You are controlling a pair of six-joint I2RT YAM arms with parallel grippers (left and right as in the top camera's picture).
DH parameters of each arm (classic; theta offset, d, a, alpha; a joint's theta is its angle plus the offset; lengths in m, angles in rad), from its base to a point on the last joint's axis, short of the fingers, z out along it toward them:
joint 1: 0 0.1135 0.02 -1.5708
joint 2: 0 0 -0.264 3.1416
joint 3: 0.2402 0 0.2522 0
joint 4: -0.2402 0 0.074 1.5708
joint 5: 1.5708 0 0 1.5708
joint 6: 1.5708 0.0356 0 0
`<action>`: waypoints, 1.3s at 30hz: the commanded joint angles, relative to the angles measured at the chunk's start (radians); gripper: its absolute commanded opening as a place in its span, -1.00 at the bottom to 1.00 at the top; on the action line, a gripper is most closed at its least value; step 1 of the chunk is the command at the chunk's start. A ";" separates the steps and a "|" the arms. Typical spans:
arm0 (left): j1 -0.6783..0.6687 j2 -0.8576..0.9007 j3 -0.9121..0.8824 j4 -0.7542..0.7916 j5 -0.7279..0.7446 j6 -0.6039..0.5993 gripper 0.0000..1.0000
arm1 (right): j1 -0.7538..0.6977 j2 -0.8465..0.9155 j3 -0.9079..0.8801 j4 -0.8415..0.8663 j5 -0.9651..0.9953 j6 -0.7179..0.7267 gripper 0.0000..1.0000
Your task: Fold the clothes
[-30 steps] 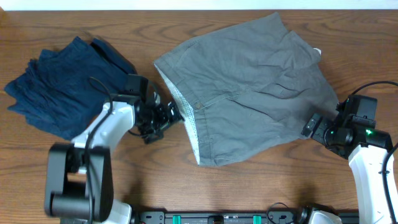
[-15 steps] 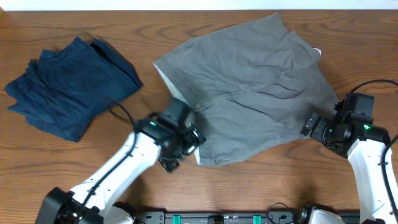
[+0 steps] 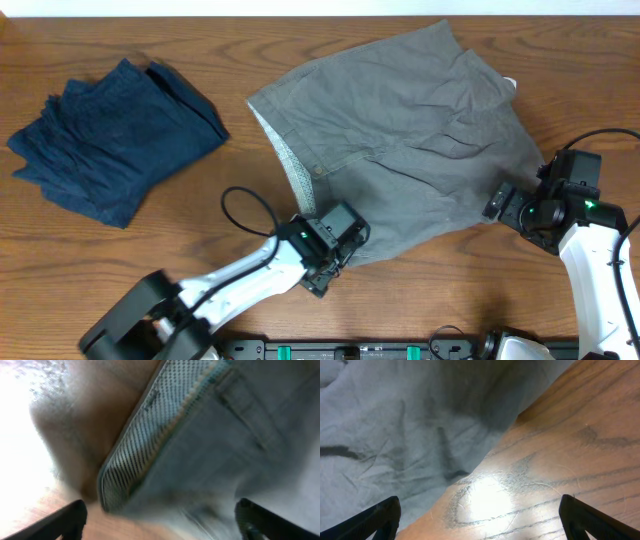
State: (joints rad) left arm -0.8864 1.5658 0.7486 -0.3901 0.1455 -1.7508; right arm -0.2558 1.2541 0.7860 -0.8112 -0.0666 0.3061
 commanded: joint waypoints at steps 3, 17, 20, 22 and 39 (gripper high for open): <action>0.003 0.065 -0.016 0.025 -0.087 -0.060 0.05 | -0.014 0.003 0.012 -0.011 0.010 0.011 0.99; 0.203 -0.109 -0.016 -0.164 -0.117 0.336 -0.88 | -0.073 0.040 0.012 0.009 0.011 0.048 0.99; 0.262 -0.178 -0.016 -0.174 -0.121 0.428 -0.88 | -0.071 0.092 0.012 0.019 0.003 0.053 0.99; 0.285 -0.208 -0.016 -0.174 -0.125 0.456 -0.88 | -0.068 0.131 0.012 0.010 -0.032 0.056 0.98; 0.301 -0.236 -0.016 -0.246 -0.140 0.495 -0.88 | -0.060 0.303 -0.018 0.119 -0.053 0.239 -0.48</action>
State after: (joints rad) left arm -0.5907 1.3369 0.7391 -0.6281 0.0368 -1.2789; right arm -0.3164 1.5505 0.7753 -0.6930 -0.1383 0.5011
